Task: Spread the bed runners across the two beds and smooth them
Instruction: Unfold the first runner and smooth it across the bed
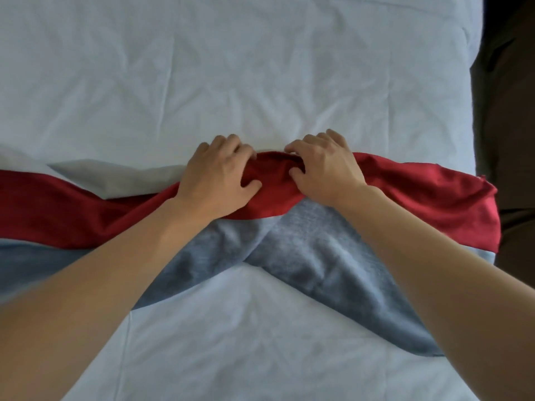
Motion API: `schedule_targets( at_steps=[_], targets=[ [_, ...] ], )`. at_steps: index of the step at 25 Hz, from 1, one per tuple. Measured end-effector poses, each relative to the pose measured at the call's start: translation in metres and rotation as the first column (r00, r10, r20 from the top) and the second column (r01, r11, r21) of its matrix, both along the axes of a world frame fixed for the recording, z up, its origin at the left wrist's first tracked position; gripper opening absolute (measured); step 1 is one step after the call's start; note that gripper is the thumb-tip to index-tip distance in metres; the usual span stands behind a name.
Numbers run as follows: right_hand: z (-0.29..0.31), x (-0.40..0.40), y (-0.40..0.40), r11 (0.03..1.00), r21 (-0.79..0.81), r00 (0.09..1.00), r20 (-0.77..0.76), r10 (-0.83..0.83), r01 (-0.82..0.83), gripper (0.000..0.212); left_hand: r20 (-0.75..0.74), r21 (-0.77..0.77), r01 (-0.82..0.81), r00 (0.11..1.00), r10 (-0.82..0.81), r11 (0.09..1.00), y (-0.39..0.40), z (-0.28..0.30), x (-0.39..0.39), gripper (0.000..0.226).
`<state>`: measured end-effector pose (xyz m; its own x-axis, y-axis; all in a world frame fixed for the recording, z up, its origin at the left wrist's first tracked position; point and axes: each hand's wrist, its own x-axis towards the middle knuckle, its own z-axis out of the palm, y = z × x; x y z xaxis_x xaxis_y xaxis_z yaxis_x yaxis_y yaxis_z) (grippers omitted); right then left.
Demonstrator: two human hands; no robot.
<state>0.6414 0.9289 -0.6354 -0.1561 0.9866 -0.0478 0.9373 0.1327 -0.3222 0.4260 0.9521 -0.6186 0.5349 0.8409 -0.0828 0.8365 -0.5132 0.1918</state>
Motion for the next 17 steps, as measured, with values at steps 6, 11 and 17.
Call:
schedule_targets(
  at_steps=[6,11,17],
  targets=[
    [0.003,-0.018,0.01,0.982,0.086,0.983,0.057,-0.175,0.169,0.011,0.13,-0.136,-0.244,0.956,0.262,0.96,0.018,-0.003,-0.033,0.022],
    [0.012,-0.03,0.026,0.959,0.107,0.963,0.041,-0.267,0.262,0.025,0.233,-0.016,-0.233,0.945,0.231,0.972,0.056,0.003,-0.025,0.018],
    [0.0,-0.084,0.034,0.982,0.186,0.996,0.08,-0.037,0.022,0.029,0.069,-0.136,-0.085,0.993,0.095,0.987,0.032,0.007,-0.161,0.016]
  ],
)
